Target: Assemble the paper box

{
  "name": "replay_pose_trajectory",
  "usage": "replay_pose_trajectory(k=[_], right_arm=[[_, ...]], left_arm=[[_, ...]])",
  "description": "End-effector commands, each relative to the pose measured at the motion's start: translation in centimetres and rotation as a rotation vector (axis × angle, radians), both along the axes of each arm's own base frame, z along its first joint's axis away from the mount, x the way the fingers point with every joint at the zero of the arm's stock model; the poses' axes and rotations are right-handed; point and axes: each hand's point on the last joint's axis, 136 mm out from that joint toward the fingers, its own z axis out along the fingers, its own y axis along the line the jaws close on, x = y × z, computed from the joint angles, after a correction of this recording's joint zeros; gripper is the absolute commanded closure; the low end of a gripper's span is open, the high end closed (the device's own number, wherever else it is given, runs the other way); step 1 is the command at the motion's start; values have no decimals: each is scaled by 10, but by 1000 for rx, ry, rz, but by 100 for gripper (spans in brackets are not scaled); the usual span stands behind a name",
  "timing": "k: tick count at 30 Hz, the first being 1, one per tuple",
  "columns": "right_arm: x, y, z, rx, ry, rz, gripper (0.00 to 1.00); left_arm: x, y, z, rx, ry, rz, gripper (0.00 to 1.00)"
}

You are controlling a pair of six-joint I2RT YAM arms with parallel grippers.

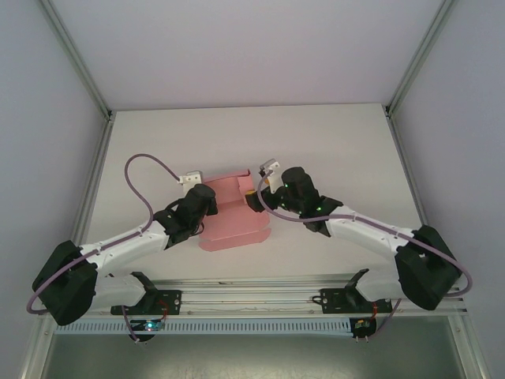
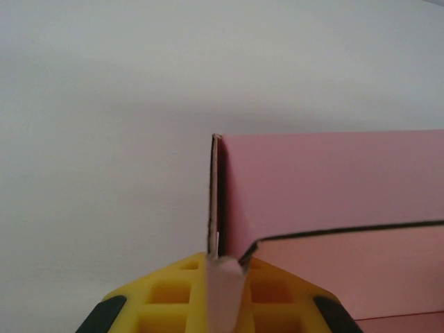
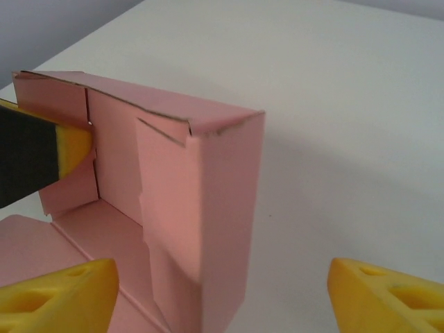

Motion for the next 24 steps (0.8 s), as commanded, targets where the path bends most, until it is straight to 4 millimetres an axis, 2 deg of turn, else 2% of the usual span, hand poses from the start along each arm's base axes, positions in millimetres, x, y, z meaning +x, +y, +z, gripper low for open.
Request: replay_pose_trajectory(k=[1, 3, 6, 9, 13, 16, 18, 24], right_arm=[[7, 12, 7, 11, -5, 26, 34], [16, 9, 4, -9, -7, -16, 40], [22, 6, -3, -40, 5, -43, 41], [23, 9, -12, -48, 37, -36, 43], [25, 10, -16, -54, 48, -45, 52], [33, 3, -15, -80, 33, -93, 61], [33, 0, -20, -99, 39, -110, 73], [49, -19, -31, -239, -3, -239, 89]], left_arm=[[5, -2, 6, 4, -7, -12, 100], [5, -2, 7, 3, -7, -13, 100], [3, -2, 8, -6, -15, -18, 100], [3, -2, 11, -17, -26, -18, 100], [2, -2, 13, -20, -30, -21, 100], [2, -3, 15, -28, -35, -26, 100], [1, -3, 16, -31, -38, -31, 100], [-1, -5, 17, -52, -34, -38, 100]])
